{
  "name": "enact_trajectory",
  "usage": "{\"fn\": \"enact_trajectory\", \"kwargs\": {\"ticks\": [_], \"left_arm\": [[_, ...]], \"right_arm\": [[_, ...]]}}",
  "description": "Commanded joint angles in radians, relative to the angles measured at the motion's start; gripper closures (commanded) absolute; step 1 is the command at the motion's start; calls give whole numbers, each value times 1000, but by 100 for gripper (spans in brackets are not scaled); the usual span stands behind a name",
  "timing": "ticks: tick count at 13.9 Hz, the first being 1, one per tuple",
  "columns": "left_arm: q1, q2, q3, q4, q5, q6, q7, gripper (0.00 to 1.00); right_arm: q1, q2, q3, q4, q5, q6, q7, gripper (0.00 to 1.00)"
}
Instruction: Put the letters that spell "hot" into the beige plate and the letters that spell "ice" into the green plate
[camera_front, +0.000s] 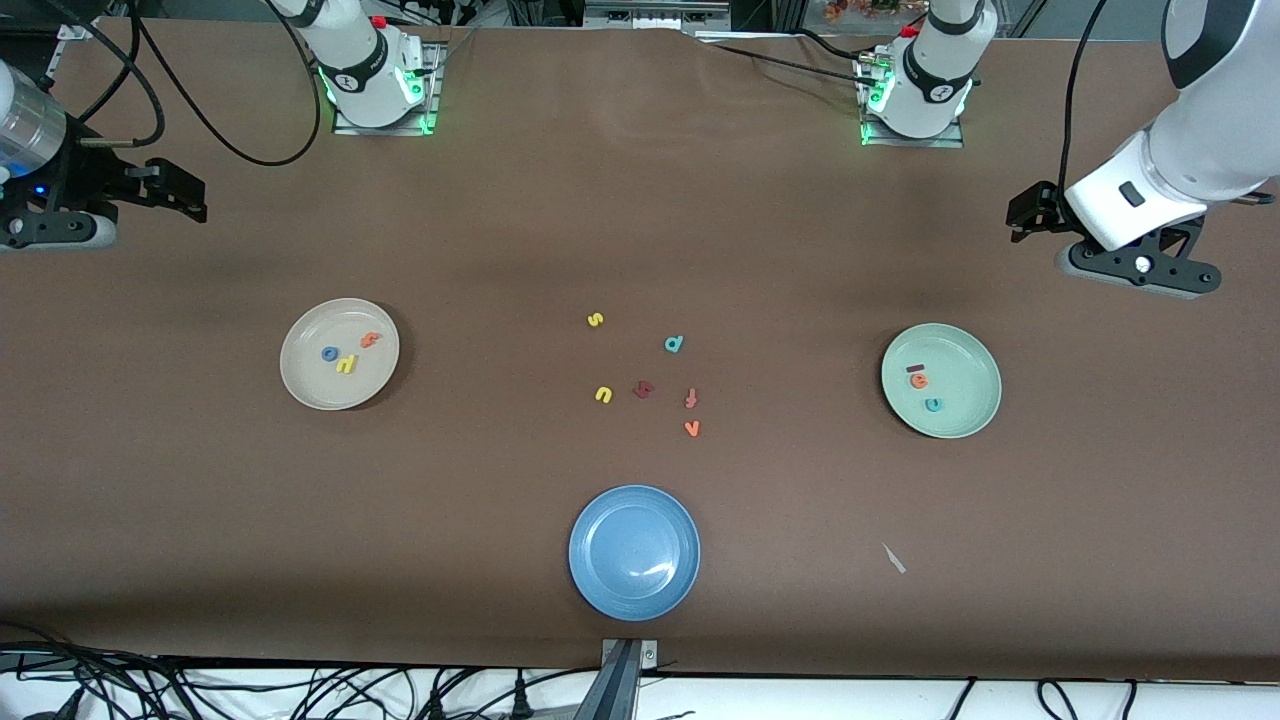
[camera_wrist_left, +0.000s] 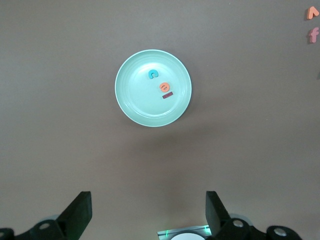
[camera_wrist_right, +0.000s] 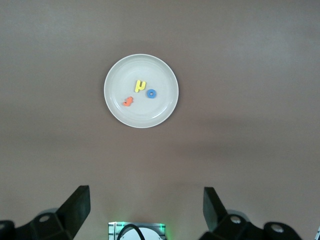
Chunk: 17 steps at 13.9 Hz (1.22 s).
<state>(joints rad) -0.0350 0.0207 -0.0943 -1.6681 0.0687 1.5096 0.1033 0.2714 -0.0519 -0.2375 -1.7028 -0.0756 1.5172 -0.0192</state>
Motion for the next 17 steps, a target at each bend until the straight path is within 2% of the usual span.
{"fn": "enact_trajectory", "kwargs": {"ticks": [1,6,17], "left_arm": [[0,-13,-10,8,20,3,9,0],[1,-13,-44,7,11,0,9,0],[53,-11,-32,65,3,0,21,0]], "right_arm": [[0,-22,-29,-31,51,27,-34,0],[-6,-8,-29,-32,62,43,-16,0],[-1,14,-29,-26,63,52,-4,0]]}}
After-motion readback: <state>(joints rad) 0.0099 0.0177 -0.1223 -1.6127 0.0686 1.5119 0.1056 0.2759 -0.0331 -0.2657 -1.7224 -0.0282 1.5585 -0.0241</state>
